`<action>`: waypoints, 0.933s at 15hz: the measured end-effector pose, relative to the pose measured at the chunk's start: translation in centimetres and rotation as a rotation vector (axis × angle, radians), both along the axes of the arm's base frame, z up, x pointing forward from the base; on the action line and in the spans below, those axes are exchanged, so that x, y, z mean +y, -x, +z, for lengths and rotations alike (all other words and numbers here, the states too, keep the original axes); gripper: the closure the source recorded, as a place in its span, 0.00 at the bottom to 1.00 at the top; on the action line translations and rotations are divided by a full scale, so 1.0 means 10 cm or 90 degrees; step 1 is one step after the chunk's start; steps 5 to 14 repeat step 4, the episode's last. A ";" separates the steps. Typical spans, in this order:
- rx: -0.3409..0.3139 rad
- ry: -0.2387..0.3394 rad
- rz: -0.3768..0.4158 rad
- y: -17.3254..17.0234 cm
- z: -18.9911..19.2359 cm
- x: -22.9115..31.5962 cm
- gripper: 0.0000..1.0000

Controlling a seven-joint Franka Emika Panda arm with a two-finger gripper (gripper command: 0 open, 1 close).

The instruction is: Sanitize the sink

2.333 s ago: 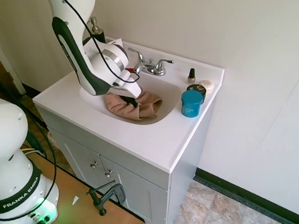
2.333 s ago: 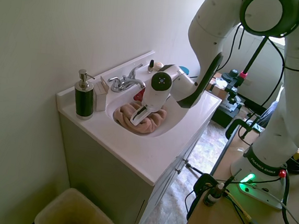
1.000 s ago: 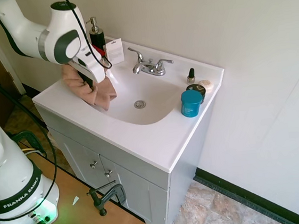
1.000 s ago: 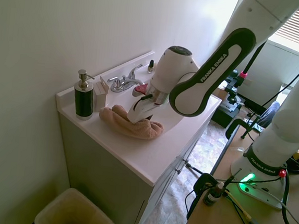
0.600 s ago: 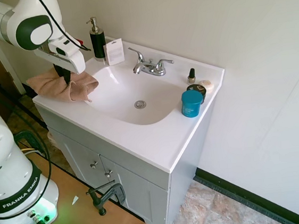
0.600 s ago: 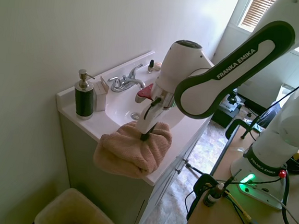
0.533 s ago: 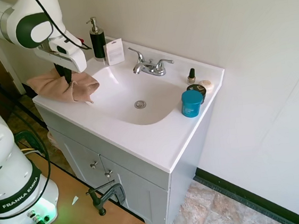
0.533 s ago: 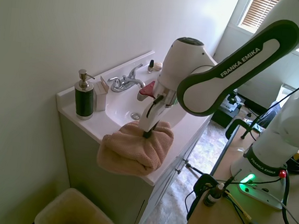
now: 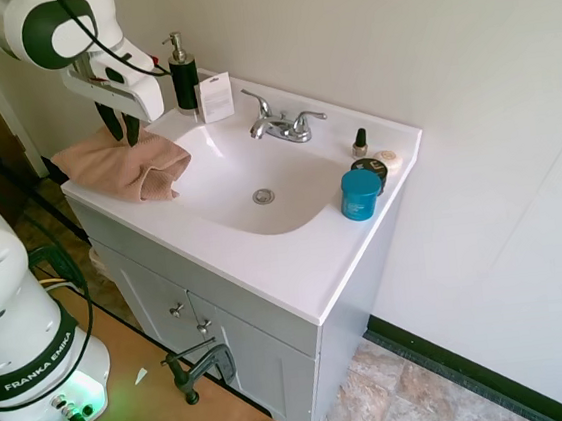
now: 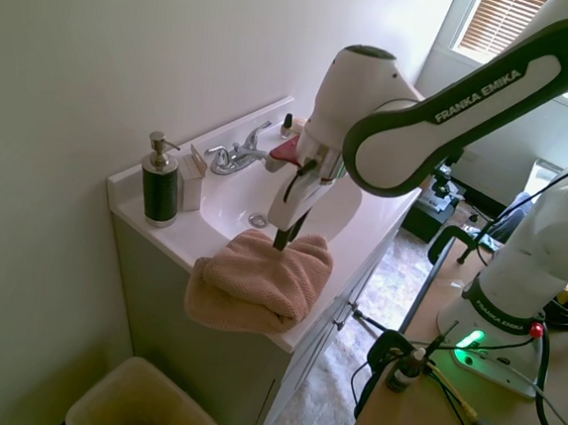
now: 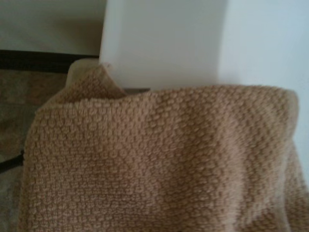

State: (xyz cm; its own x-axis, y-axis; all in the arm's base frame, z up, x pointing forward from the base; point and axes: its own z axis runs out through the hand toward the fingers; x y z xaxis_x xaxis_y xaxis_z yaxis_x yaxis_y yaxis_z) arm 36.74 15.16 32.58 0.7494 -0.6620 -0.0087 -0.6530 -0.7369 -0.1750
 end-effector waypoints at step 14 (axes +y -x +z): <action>-0.012 0.000 -0.029 -0.20 0.32 -0.38 0.00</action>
